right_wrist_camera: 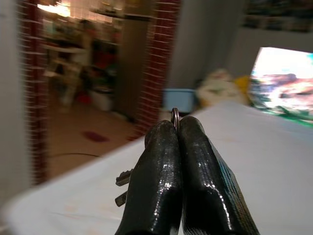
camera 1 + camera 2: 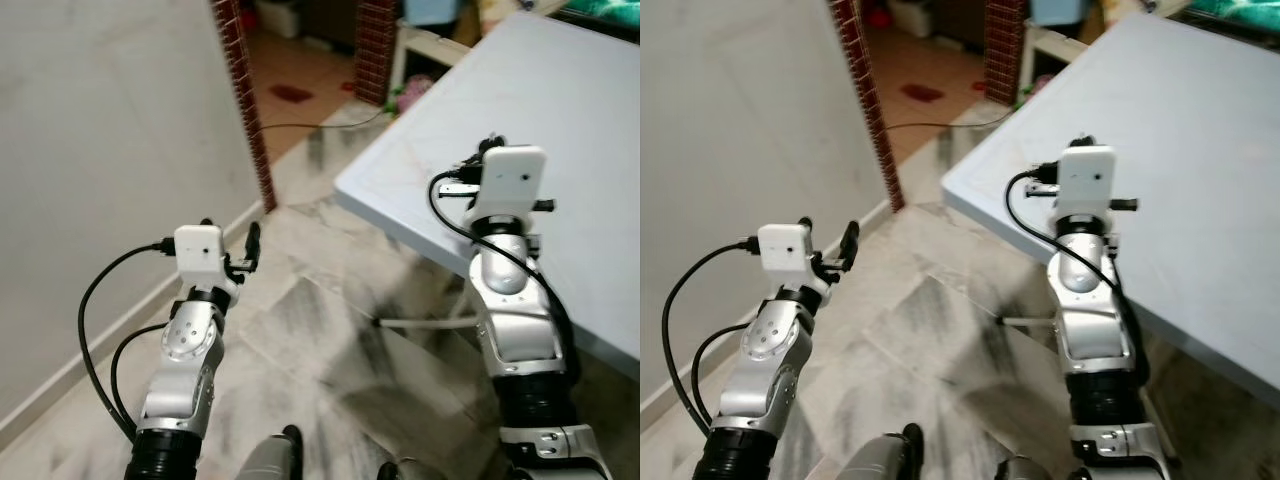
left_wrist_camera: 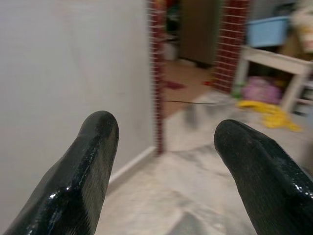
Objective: Hang keys on a hook
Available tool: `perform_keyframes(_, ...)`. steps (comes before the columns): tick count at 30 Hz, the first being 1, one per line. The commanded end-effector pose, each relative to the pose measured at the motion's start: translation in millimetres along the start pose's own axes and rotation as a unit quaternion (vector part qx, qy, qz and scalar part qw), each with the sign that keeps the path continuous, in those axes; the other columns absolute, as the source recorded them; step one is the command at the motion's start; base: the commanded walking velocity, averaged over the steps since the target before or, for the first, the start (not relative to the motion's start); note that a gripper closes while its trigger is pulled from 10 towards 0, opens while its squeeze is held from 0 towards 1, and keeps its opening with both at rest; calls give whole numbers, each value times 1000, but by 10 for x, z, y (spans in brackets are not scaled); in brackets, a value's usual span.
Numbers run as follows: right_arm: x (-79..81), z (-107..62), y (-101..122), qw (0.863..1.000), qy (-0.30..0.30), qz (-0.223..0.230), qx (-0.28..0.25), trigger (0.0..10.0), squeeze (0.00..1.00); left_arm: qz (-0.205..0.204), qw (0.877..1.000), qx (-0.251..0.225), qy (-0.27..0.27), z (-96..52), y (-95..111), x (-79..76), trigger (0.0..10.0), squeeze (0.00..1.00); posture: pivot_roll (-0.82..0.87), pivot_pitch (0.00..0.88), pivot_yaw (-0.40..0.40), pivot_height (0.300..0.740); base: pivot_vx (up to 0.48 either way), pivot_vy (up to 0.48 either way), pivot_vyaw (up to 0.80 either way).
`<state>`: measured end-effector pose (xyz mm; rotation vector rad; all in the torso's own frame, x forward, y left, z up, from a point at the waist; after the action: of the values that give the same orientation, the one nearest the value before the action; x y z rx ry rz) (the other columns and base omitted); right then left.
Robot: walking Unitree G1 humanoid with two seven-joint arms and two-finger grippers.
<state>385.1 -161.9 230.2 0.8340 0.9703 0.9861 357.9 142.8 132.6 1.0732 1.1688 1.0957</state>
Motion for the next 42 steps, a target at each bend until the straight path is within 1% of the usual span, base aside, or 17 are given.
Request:
perform_keyframes(1, -24, -1, 56, 1000, -4, 1, -7, 10000, 0, 8, 1000, 0, 5, 13, 1, 31, 10000, 0, -9, 115, 75, 740, 0, 0, 800)
perform_keyframes(5, -15, 5, 58, 1000, -2, 2, -6, 10000, 0, 7, 1000, -1, 2, 23, 16, 12, 10000, 0, -8, 115, 76, 740, 0, 0, 800)
perform_keyframes(8, -8, 9, 47, 1000, -1, 4, -3, 10000, 0, 4, 1000, 2, -1, 8, -12, -11, 10000, 0, -7, 116, 75, 740, 0, 0, 800)
perform_keyframes(16, 39, 3, 49, 1000, 8, 6, -1, 10000, 0, -3, 1000, 2, 7, 16, -11, 7, 10000, 0, -3, 120, 64, 740, 0, 0, 800)
perform_keyframes(20, 96, -1, 63, 1000, 21, 11, -2, 10000, 0, -4, 1000, -1, 17, 15, -6, 36, 10000, 0, 1, 121, 58, 740, 0, 0, 800)
perform_keyframes(21, 139, -1, 81, 999, 32, 13, -5, 10000, 0, -4, 1000, -2, 26, 7, -6, 55, 10000, 0, 2, 119, 54, 740, 0, 0, 800)
perform_keyframes(24, 202, -3, 103, 999, 48, 19, -9, 10000, 0, -1, 999, -3, 32, -3, -13, 66, 10000, 0, 3, 120, 51, 740, 0, 0, 800)
perform_keyframes(30, 264, -15, 117, 997, 67, 26, -10, 10000, 0, 6, 999, 1, 40, 1, -17, 87, 10000, 0, 1, 122, 45, 740, 0, 0, 800)
perform_keyframes(36, 265, -16, 113, 997, 72, 30, -8, 10000, 0, 12, 999, -3, 40, 7, -16, 84, 10000, 0, -6, 121, 42, 740, 0, 0, 800)
perform_keyframes(42, 261, -17, 108, 997, 76, 28, -7, 10000, 0, 8, 999, -1, 41, 16, -30, 80, 10000, 0, -14, 121, 39, 740, 0, 0, 800)
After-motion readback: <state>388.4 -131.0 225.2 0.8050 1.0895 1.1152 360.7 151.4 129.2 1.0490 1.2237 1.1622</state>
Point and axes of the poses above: a point about 5 cm out from each wrist's last joint towards the gripper, its own z axis pointing out of the wrist towards the gripper, its own y axis along the axis of the wrist's last joint, x = y × z, the point moved 5 cm from there along z, pointing out of the wrist towards the gripper, and after that the axes turned 5 degrees about -z, right-handed, at the moved point
